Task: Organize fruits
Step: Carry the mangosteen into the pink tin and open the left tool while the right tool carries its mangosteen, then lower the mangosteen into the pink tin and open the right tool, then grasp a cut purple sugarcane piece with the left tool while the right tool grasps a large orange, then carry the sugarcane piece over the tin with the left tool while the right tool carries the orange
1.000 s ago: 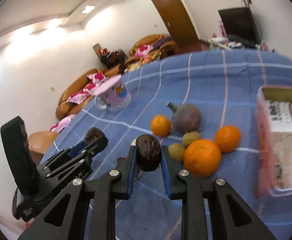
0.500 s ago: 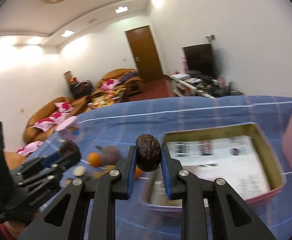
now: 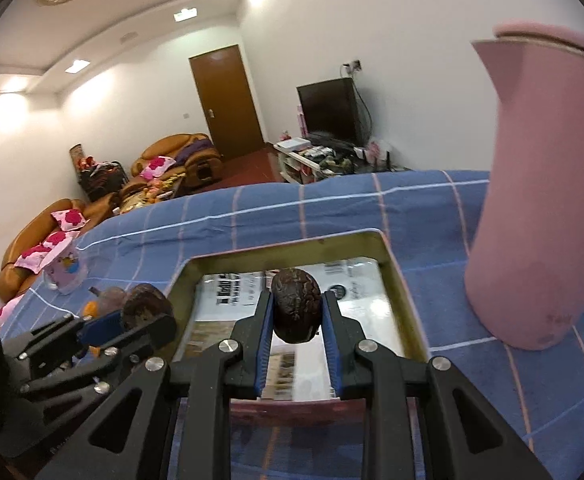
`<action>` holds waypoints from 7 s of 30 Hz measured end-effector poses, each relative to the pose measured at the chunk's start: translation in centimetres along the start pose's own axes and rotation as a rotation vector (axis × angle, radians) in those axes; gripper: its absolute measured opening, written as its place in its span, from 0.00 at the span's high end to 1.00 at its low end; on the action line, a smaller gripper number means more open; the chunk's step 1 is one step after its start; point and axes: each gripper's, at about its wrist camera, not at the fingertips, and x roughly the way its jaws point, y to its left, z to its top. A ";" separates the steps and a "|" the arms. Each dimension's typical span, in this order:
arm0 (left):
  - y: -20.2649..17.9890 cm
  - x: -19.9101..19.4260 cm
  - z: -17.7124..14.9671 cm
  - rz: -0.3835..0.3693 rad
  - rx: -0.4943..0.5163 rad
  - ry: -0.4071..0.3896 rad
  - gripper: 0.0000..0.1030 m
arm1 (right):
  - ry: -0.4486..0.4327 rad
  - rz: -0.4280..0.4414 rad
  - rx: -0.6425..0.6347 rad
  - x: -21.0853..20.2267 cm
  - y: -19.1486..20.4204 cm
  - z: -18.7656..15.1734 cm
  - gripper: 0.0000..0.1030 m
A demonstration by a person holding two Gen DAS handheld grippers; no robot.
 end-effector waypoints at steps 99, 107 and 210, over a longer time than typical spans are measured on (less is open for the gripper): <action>20.9 -9.2 -8.2 0.333 -0.355 0.060 0.00 | 0.177 0.135 -0.370 5.0 19.6 -5.5 0.48; 18.7 -8.0 -8.1 0.295 -0.237 0.113 0.01 | 0.294 0.098 -0.421 7.7 21.1 -6.3 0.48; -0.2 -2.5 -0.5 0.331 -0.005 -0.176 0.58 | -0.215 -0.086 -0.125 -4.5 1.7 -1.3 0.53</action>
